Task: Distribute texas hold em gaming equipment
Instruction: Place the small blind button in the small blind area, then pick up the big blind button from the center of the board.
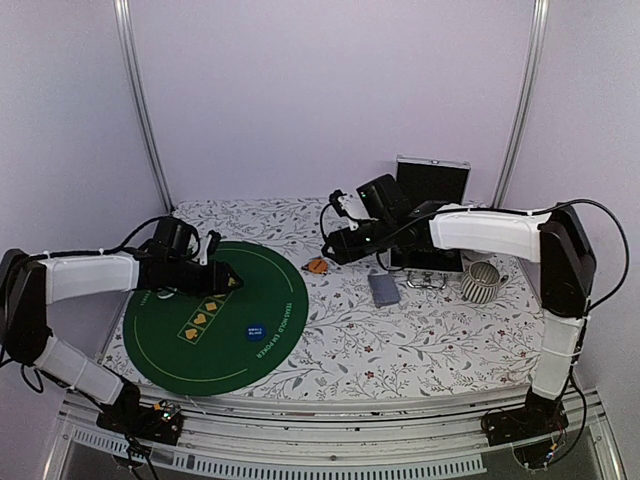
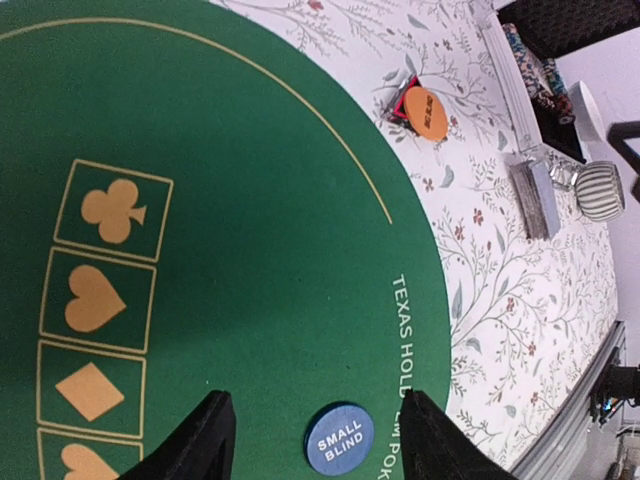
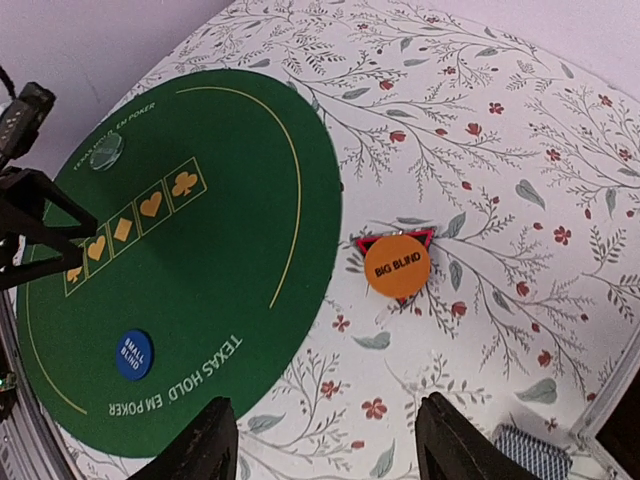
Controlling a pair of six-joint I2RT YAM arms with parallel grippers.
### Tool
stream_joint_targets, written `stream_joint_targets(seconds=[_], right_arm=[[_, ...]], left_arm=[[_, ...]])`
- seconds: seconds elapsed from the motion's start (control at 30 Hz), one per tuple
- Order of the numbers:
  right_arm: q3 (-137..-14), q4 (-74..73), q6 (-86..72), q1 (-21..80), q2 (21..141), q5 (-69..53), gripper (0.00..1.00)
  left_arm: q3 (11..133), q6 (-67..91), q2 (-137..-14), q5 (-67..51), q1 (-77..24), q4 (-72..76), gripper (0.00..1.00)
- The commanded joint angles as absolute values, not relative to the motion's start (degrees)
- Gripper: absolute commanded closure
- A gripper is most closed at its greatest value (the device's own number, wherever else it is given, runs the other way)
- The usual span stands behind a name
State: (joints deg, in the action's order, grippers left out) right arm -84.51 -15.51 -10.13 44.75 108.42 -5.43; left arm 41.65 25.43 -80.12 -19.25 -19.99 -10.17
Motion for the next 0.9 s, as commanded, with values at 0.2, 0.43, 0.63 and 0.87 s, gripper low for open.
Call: stream_joint_targets(seconds=[0.2, 0.43, 0.63, 0.87], right_arm=[[-102.6, -14.1, -14.2, 36.2, 130.6, -20.3, 0.46], [-107.3, -11.7, -18.9, 33.4, 138.1, -30.4, 0.55], [-111.7, -11.7, -22.1, 32.5, 143.9, -36.6, 0.59], [-112.5, -11.8, -23.7, 32.5, 146.5, -40.0, 0.65]], left_arm=[[51.6, 20.7, -90.9, -22.6, -21.9, -7.2, 0.48], [71.8, 17.5, -110.4, -23.5, -25.3, -8.6, 0.70], [86.0, 12.5, -123.3, -22.7, -28.2, -14.4, 0.73], [91.5, 11.6, -129.0, -23.8, -28.5, -17.8, 0.78]])
